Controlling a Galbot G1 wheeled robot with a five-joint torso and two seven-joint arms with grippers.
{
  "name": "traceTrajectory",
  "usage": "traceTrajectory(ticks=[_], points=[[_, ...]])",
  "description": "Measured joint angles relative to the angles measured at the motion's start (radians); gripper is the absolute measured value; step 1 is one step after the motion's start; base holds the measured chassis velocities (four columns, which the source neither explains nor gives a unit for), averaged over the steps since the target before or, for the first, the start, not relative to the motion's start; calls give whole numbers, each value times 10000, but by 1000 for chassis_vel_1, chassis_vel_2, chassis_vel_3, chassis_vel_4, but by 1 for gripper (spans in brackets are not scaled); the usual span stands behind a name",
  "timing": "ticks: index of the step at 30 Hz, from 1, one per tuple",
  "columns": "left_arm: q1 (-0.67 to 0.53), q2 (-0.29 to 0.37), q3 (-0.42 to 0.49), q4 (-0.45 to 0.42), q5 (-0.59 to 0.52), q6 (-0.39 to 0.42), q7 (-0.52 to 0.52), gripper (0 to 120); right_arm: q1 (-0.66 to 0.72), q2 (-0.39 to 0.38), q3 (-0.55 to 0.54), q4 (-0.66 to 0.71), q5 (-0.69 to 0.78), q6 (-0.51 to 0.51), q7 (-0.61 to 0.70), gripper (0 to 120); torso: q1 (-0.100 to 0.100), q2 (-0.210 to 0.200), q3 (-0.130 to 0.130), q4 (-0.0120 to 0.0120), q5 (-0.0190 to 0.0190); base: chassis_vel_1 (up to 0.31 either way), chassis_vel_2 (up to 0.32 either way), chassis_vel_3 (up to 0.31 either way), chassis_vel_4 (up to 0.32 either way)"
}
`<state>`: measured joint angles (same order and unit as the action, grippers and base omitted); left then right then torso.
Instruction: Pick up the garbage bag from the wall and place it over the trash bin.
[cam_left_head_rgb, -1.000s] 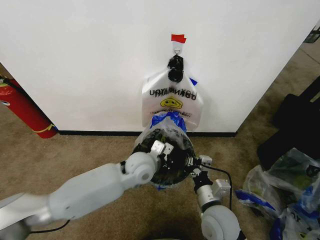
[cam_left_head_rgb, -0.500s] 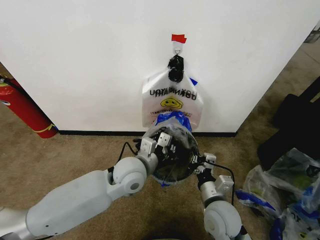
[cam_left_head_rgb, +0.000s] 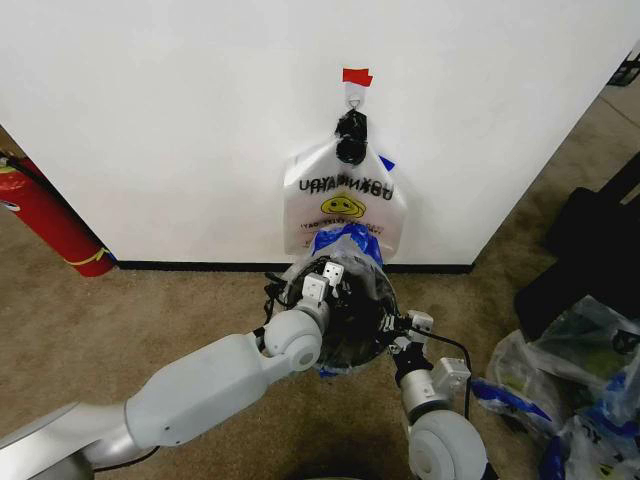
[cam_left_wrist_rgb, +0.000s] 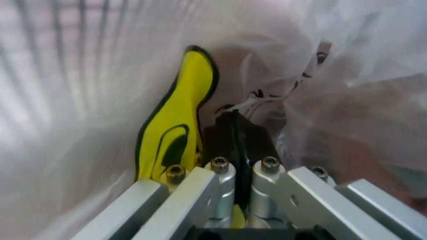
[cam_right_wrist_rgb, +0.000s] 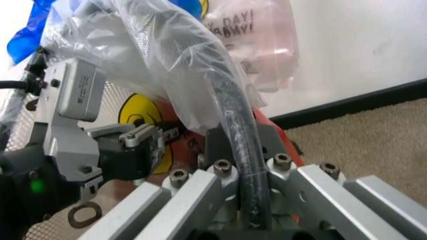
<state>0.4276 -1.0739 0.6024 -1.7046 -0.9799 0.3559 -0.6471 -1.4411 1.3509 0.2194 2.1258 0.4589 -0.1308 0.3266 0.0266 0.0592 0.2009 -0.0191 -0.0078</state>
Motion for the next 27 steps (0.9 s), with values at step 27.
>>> traceTrajectory(ticks=[27], points=[[447,2513,-319,-3594,-859,429,1566,0,238,155,-72,-390,90,125,-24,0,0,0,0,-3,-7,0,0,0,0]])
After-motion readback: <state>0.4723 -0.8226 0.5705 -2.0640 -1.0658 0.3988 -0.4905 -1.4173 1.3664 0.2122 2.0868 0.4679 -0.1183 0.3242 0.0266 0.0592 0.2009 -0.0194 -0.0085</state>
